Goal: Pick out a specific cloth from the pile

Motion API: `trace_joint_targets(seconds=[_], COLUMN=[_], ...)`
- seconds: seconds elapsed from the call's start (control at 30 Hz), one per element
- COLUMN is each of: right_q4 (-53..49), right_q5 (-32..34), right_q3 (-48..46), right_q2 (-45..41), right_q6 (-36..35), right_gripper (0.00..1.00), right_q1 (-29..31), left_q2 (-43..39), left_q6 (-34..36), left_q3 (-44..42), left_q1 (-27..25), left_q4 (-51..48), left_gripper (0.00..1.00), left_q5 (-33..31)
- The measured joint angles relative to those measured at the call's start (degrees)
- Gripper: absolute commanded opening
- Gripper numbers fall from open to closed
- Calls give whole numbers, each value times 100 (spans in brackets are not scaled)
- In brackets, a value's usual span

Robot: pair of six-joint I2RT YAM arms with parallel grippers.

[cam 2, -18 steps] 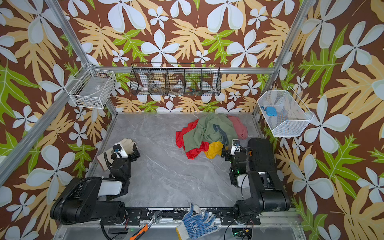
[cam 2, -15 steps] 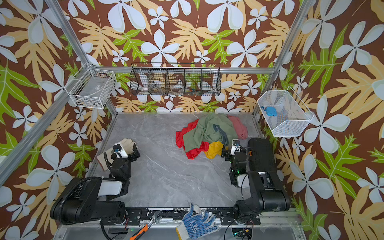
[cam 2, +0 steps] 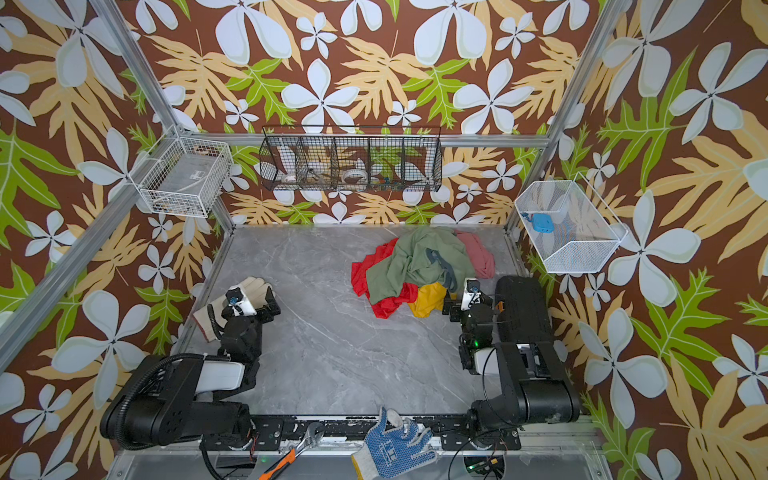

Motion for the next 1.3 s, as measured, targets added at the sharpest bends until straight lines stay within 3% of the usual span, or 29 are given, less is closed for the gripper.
trace_joint_targets(seconds=[0.53,0.63,0.77,0.9,1.1,1.3], right_q4=[9,-179,-1504,-2632,-3923,-4570], right_q5=[-2,4,149,164,216,-546], right_q3=[-17,17,885,887,466,-111], right_q2=[-7,-177,-911,-1818,-3416,-3958], right_q6=[2,11,256,750,2090,3832], right_gripper=[100,99,96,96,92,82], right_q1=[0,2,-24,-39,-79,-72], left_q2=[-68,-442,-901,-1303,-1585,-1333], left_q6=[0,-2,-330,-765,-1257,-1497], left_q3=[39,455,1569,1810,1762,1812], left_q1=[0,0,0,-31,-308,-529], left_q4=[-96,-796,-2420,-3510,-4151,-4229], left_gripper=[100,100,100,100,100,100], left_q5=[0,0,7,334,678,984])
